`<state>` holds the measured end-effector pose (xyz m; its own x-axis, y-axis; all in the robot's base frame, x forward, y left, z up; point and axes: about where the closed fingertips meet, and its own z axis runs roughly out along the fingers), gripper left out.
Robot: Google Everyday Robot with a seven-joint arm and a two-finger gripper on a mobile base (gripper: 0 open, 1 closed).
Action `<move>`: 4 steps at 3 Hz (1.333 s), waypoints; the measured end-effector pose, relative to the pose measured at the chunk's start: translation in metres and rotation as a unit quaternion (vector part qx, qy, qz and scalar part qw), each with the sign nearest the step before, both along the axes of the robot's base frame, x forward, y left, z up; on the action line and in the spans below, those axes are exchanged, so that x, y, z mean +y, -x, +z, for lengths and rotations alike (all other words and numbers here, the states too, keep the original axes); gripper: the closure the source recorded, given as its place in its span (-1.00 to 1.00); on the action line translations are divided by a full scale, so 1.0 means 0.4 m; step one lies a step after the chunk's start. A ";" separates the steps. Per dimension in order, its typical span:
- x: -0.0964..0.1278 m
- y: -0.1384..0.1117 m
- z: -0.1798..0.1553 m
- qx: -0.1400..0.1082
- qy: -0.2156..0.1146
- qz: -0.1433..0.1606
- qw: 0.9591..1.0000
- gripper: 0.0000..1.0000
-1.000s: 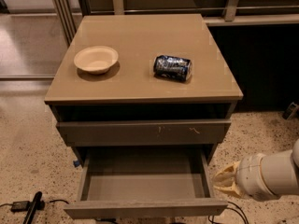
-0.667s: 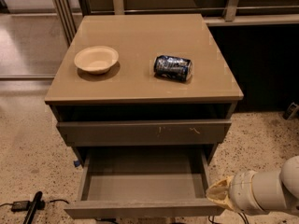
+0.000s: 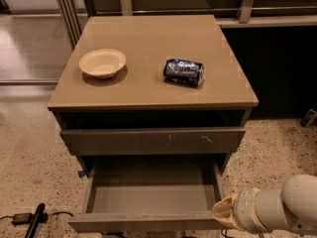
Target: Close middle drawer
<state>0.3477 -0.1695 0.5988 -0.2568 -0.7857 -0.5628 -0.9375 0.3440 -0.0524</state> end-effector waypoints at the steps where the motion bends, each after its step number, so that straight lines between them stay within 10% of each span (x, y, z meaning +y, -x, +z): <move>1: 0.021 0.000 -0.101 0.013 -0.009 -0.002 1.000 1.00; 4: 0.087 0.010 -0.348 0.063 -0.025 -0.007 0.998 1.00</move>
Offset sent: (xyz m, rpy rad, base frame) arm -0.0046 0.0180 -0.1313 0.0535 0.1139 -0.0399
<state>0.3436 -0.1347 0.4597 -0.3394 -0.7534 -0.5632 -0.9305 0.3566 0.0838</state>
